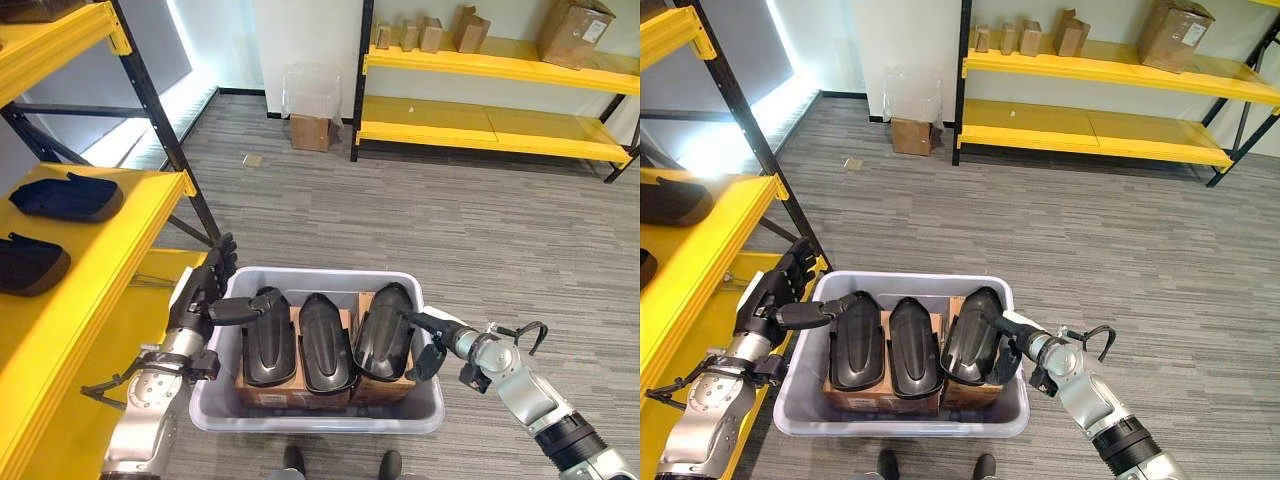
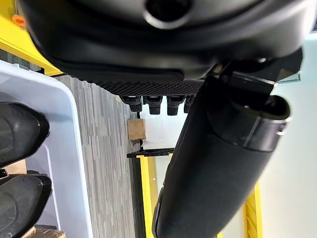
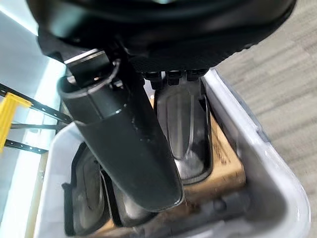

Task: Move parts from the plastic box to the shelf.

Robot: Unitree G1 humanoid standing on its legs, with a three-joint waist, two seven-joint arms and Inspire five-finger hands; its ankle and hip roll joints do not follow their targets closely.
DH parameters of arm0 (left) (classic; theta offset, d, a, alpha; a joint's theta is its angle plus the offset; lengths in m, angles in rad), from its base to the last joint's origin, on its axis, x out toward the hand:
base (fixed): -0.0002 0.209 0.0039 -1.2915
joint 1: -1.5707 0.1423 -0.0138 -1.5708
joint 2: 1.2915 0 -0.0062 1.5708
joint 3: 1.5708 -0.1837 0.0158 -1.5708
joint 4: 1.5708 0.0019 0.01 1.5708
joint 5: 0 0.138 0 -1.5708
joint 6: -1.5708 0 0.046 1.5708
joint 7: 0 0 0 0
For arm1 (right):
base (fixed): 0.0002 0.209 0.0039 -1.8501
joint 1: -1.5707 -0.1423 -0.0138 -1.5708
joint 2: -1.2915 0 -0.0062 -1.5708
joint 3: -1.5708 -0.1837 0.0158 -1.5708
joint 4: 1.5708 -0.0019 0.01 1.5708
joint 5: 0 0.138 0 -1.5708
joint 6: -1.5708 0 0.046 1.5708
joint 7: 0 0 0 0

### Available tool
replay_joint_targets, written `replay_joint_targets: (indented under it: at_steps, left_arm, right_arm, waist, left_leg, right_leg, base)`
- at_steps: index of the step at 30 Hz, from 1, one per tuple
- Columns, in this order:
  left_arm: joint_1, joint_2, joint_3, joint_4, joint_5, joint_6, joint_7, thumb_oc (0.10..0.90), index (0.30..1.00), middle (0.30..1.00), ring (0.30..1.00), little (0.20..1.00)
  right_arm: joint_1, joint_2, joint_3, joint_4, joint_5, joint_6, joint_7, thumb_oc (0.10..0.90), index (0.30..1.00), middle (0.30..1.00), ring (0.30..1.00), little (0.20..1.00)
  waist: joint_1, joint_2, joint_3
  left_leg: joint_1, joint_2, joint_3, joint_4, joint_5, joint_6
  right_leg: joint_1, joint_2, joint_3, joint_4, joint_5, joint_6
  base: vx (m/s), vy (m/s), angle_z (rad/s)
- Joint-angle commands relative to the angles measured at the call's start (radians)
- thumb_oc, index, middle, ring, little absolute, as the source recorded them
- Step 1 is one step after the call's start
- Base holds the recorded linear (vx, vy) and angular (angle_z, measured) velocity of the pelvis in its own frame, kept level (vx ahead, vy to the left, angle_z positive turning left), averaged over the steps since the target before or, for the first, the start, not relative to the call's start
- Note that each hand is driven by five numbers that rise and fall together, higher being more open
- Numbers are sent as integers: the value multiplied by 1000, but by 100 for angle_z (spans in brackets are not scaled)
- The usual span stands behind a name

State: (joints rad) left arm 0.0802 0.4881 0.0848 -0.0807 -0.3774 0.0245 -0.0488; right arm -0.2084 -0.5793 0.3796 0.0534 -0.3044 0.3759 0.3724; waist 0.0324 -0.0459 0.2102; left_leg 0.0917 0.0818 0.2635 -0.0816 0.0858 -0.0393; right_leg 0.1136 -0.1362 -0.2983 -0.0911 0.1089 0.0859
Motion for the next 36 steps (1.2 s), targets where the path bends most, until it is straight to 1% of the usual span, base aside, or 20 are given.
replay_joint_targets:
  at_steps: [1,5,7,9,13,14,15,17,18,22,24,26,30,31,36]
  left_arm:
    - [-113,17,15,-26,15,-69,-1,900,1000,1000,1000,1000]
    - [-113,16,11,-28,17,-66,2,900,1000,1000,1000,1000]
    - [-120,20,4,-34,14,-64,23,900,1000,1000,1000,1000]
    - [-139,26,-7,-28,4,-65,44,900,1000,1000,1000,1000]
    - [-186,37,-28,-16,-6,-75,64,900,1000,1000,1000,1000]
    - [-199,43,-33,-14,-5,-75,66,900,1000,1000,1000,1000]
    - [-217,52,-43,-13,9,-79,72,900,1000,1000,1000,1000]
    - [-236,68,-60,-7,60,-84,75,900,1000,1000,1000,1000]
    - [-238,77,-62,-9,45,-76,83,900,1000,1000,1000,1000]
    - [-255,90,-63,0,27,-69,134,900,1000,1000,1000,1000]
    - [-263,88,-62,3,26,-62,152,900,1000,1000,1000,1000]
    - [-265,86,-61,2,25,-54,155,900,1000,1000,1000,1000]
    - [-268,74,-60,9,28,-45,150,900,1000,1000,1000,1000]
    - [-268,68,-60,12,27,-44,147,900,1000,1000,1000,1000]
    - [-263,59,-67,25,32,-57,144,900,1000,1000,1000,1000]
  right_arm:
    - [-116,-19,-6,45,-96,-77,-59,900,1000,1000,1000,1000]
    - [-96,-22,-5,52,-134,-120,-55,900,1000,1000,1000,1000]
    - [-97,-25,4,45,-132,-142,-65,900,1000,1000,1000,1000]
    - [-113,-20,22,54,-140,-150,-91,900,1000,1000,1000,1000]
    - [-170,-3,62,76,-149,-138,-105,900,1000,1000,1000,1000]
    - [-190,0,74,82,-156,-126,-107,900,1000,1000,1000,1000]
    - [-221,6,91,98,-167,-118,-108,900,1000,1000,1000,1000]
    - [-248,16,113,120,-173,-119,-113,900,1000,1000,1000,1000]
    - [-257,16,123,119,-170,-115,-118,900,1000,1000,1000,1000]
    - [-297,31,154,146,-157,-122,-150,900,1000,1000,1000,1000]
    - [-312,44,161,153,-139,-140,-174,900,1000,1000,1000,1000]
    - [-317,52,162,153,-135,-145,-180,900,1000,1000,1000,1000]
    - [-337,71,176,156,-143,-129,-166,900,1000,1000,1000,1000]
    - [-344,80,189,164,-154,-114,-161,900,1000,1000,1000,1000]
    - [-355,96,206,183,-156,-80,-187,900,1000,1000,1000,1000]
  waist:
    - [13,0,-63]
    - [13,4,-46]
    - [13,8,-24]
    - [15,15,-1]
    - [21,29,51]
    - [23,33,66]
    - [25,40,90]
    - [29,48,114]
    - [31,50,120]
    - [37,58,136]
    - [40,62,140]
    - [42,63,141]
    - [50,65,140]
    - [54,67,139]
    - [63,73,148]
  left_leg:
    - [28,9,-38,-6,-94,-9]
    - [18,2,-35,4,-96,-2]
    - [-2,-3,-35,26,-100,5]
    - [-36,-8,-38,62,-109,13]
    - [-103,-23,-44,106,-116,26]
    - [-120,-28,-45,114,-116,29]
    - [-137,-35,-46,118,-114,34]
    - [-154,-45,-48,124,-112,41]
    - [-160,-50,-49,124,-112,44]
    - [-172,-57,-47,125,-109,51]
    - [-176,-59,-48,127,-110,53]
    - [-177,-60,-49,130,-111,54]
    - [-180,-61,-54,134,-111,54]
    - [-183,-61,-56,137,-110,53]
    - [-193,-58,-61,134,-103,50]
  right_leg:
    - [29,-17,15,45,-107,37]
    - [12,-25,20,64,-108,40]
    - [-10,-32,30,85,-110,42]
    - [-42,-40,44,113,-112,43]
    - [-98,-50,68,150,-114,47]
    - [-111,-53,72,157,-113,49]
    - [-125,-56,77,162,-111,51]
    - [-141,-62,83,172,-106,57]
    - [-144,-64,86,172,-105,59]
    - [-157,-73,86,174,-101,64]
    - [-160,-76,84,176,-102,64]
    - [-160,-77,84,178,-103,65]
    - [-160,-76,80,187,-109,62]
    - [-160,-75,78,190,-112,60]
    - [-165,-69,71,204,-122,55]
  base:
    - [38,25,1]
    - [6,15,1]
    - [-44,42,2]
    - [-124,57,-4]
    - [-141,49,2]
    - [-192,67,-1]
    - [-180,71,-4]
    - [-118,60,-3]
    - [-63,43,0]
    - [-45,33,-2]
    - [0,0,0]
    - [0,0,0]
    - [0,0,0]
    - [0,0,0]
    - [-18,-11,1]
